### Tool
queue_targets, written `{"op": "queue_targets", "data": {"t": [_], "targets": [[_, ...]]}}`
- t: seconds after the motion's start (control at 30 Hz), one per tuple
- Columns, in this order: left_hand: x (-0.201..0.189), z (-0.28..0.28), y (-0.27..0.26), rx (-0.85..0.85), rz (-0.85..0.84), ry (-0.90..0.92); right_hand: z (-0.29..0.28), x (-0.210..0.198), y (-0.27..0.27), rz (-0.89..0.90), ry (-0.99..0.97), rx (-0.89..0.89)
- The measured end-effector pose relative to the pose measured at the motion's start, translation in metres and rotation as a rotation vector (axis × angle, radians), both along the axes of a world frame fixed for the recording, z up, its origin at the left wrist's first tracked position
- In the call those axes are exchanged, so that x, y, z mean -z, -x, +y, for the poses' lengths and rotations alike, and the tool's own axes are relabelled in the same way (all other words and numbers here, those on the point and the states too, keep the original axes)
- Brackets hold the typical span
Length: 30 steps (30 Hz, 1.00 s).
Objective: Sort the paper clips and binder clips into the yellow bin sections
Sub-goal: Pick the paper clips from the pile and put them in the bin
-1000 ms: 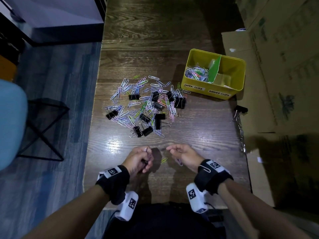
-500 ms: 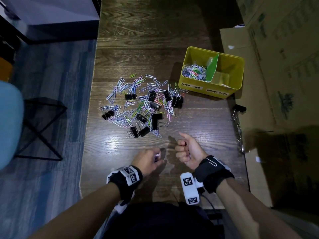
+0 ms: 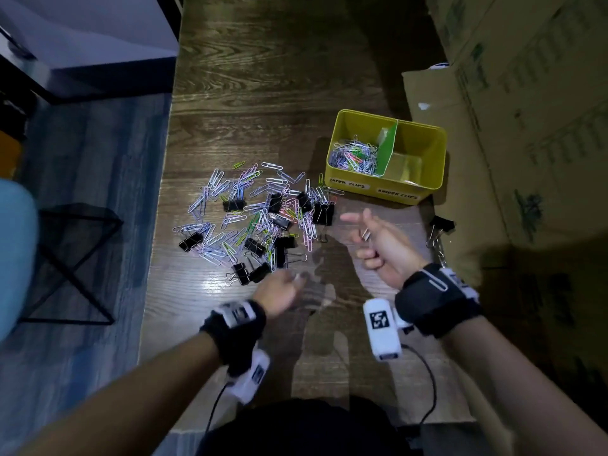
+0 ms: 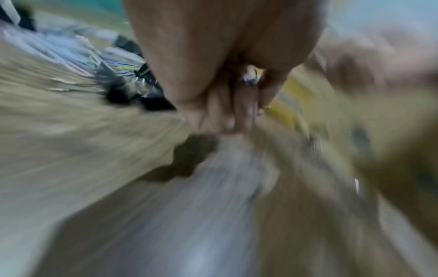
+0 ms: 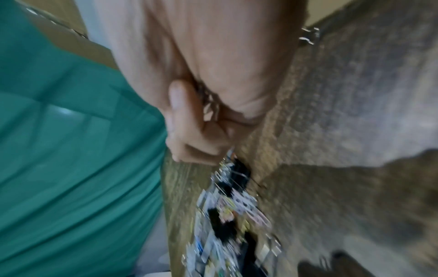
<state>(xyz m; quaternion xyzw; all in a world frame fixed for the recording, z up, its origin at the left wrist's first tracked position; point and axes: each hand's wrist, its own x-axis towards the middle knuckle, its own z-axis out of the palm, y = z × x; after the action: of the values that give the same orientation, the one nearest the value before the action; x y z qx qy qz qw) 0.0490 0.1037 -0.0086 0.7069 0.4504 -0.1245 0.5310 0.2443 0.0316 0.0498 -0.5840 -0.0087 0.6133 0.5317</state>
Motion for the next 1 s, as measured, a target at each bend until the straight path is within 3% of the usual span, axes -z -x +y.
{"op": "queue_targets", "data": {"t": [0.07,0.13,0.3,0.37,0.47,0.57,0.73,0.8,0.9,1.0], "targets": [[-0.016,0.028,-0.039,-0.261,-0.121,0.212,0.013,-0.017,-0.023,-0.055,-0.008,0.008],[-0.036,0.057,-0.083,-0.351,-0.23,0.276,0.031,-0.03,-0.045,-0.085,-0.028,0.043],[-0.079,0.103,-0.181,-0.384,-0.391,0.201,0.091,-0.046,-0.08,-0.187,-0.012,0.166],[-0.079,0.113,-0.205,-0.355,-0.369,0.159,0.111,-0.048,-0.088,-0.207,0.019,0.182],[-0.073,0.122,-0.217,-0.174,-0.242,0.026,0.13,-0.037,-0.099,-0.307,0.105,0.062],[-0.066,0.129,-0.206,-0.033,-0.186,-0.04,0.134,-0.027,-0.1,-0.524,0.201,-0.099],[-0.074,0.131,-0.143,-0.141,-0.395,-0.025,0.123,-0.016,-0.079,-0.748,0.061,-0.054],[-0.078,0.13,-0.099,-0.034,-0.325,-0.123,0.111,-0.015,-0.058,-0.806,-0.062,-0.109],[-0.064,0.133,-0.024,0.129,-0.144,-0.264,0.089,-0.01,-0.017,-0.855,-0.226,-0.354],[-0.042,0.139,0.047,-0.013,-0.042,-0.401,0.077,-0.002,0.025,-0.916,-0.261,-0.627]]}}
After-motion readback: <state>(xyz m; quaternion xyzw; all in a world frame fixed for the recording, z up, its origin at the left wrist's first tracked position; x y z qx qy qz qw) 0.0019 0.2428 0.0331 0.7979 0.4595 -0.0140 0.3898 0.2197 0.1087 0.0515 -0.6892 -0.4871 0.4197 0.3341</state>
